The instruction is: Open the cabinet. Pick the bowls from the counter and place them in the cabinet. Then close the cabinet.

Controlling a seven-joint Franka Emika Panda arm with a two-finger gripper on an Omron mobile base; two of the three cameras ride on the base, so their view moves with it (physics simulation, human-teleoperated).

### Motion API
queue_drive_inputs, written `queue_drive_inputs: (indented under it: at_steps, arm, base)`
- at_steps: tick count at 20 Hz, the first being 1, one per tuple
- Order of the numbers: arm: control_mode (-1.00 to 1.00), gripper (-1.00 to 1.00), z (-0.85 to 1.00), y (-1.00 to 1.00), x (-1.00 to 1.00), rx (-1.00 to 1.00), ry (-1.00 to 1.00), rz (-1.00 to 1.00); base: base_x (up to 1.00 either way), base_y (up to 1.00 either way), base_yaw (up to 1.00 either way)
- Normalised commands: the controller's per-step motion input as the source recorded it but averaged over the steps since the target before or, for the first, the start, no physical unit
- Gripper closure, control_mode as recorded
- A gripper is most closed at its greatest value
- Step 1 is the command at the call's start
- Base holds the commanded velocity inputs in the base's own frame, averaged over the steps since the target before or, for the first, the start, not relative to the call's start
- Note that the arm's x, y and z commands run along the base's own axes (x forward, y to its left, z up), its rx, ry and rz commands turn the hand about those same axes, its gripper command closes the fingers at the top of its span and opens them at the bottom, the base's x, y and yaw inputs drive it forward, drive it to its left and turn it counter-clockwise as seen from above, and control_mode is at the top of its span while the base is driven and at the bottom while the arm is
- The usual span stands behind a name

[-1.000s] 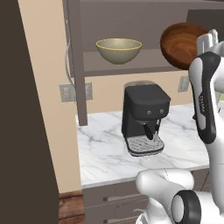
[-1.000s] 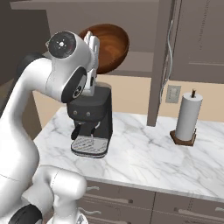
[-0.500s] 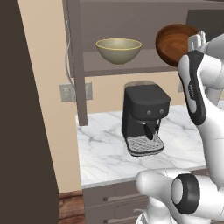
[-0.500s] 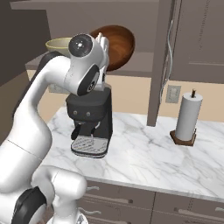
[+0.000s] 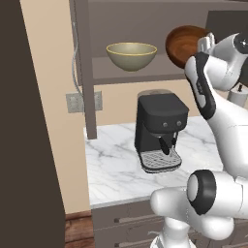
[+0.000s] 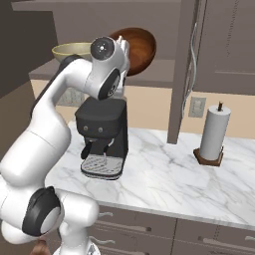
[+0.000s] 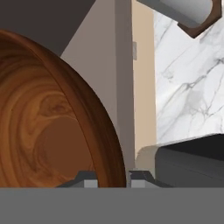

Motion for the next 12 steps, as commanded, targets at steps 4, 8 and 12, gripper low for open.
queue_drive_inputs:
  at_steps: [4,8,12]
  arm:
    - [-1.0,1.0,-0.02,-0.06,0.49,0.0,0.0,0.0]
    - [-1.0,1.0,-0.05,-0.08,0.44,0.0,0.0,0.0]
    - [-1.0,1.0,-0.09,-0.13,-0.03,0.05,0.03,0.01]
  base:
    - [0.0,0.0,0.0]
    - [0.0,0.0,0.0]
    - [0.0,0.0,0.0]
